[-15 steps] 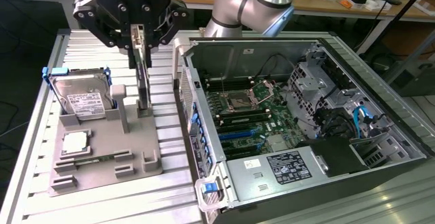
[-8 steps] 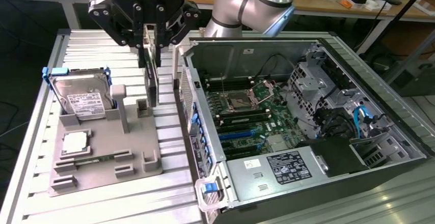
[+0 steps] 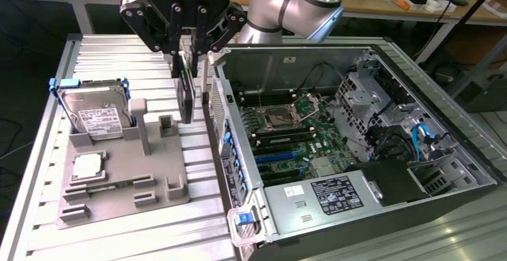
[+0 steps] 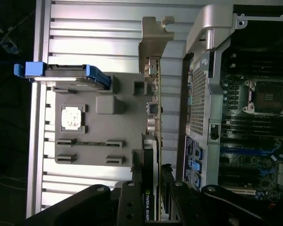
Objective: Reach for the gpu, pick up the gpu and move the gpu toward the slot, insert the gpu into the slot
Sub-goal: 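Pick up the gpu and move the gpu toward the slot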
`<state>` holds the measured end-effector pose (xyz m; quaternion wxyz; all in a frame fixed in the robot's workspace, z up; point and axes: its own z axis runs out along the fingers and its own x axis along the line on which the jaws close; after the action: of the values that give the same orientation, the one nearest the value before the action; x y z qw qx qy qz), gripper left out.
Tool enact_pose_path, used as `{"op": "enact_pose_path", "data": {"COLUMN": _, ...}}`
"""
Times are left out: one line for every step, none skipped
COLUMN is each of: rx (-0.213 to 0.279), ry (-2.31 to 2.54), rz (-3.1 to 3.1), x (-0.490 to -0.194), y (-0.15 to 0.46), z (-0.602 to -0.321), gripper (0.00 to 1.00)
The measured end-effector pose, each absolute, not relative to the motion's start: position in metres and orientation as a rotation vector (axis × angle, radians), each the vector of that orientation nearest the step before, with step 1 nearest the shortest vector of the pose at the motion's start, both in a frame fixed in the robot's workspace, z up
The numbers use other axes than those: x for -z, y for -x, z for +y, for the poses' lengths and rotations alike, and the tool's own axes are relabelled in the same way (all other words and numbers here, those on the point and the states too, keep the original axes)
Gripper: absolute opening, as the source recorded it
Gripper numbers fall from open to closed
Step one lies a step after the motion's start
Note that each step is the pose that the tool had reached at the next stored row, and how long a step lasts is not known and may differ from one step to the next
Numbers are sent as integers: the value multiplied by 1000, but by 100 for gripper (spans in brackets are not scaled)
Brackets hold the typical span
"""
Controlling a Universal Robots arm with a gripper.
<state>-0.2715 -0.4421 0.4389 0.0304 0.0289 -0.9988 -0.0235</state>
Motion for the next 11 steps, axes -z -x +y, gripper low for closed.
{"op": "enact_pose_path", "data": {"rx": 72, "ry": -89, "rz": -3079, "x": -439, "y": 271, "z": -442, "gripper": 27}}
{"op": "enact_pose_path", "data": {"rx": 69, "ry": -89, "rz": -3079, "x": -439, "y": 271, "z": -442, "gripper": 27}}
{"op": "enact_pose_path", "data": {"rx": 61, "ry": -89, "rz": -3081, "x": -439, "y": 271, "z": -442, "gripper": 27}}
{"op": "enact_pose_path", "data": {"rx": 51, "ry": -89, "rz": -3083, "x": -439, "y": 270, "z": -442, "gripper": 27}}
{"op": "enact_pose_path", "data": {"rx": 42, "ry": -89, "rz": -3087, "x": -438, "y": 269, "z": -442, "gripper": 27}}
{"op": "enact_pose_path", "data": {"rx": 26, "ry": -89, "rz": -3099, "x": -438, "y": 268, "z": -442, "gripper": 27}}
{"op": "enact_pose_path", "data": {"rx": 18, "ry": -89, "rz": -3119, "x": -438, "y": 267, "z": -442, "gripper": 27}}
{"op": "enact_pose_path", "data": {"rx": 16, "ry": -90, "rz": -3131, "x": -438, "y": 266, "z": -442, "gripper": 27}}
{"op": "enact_pose_path", "data": {"rx": 14, "ry": -90, "rz": -3142, "x": -438, "y": 266, "z": -442, "gripper": 27}}
{"op": "enact_pose_path", "data": {"rx": 12, "ry": -91, "rz": -3153, "x": -438, "y": 265, "z": -442, "gripper": 27}}
{"op": "enact_pose_path", "data": {"rx": 12, "ry": -91, "rz": -3161, "x": -438, "y": 265, "z": -442, "gripper": 27}}
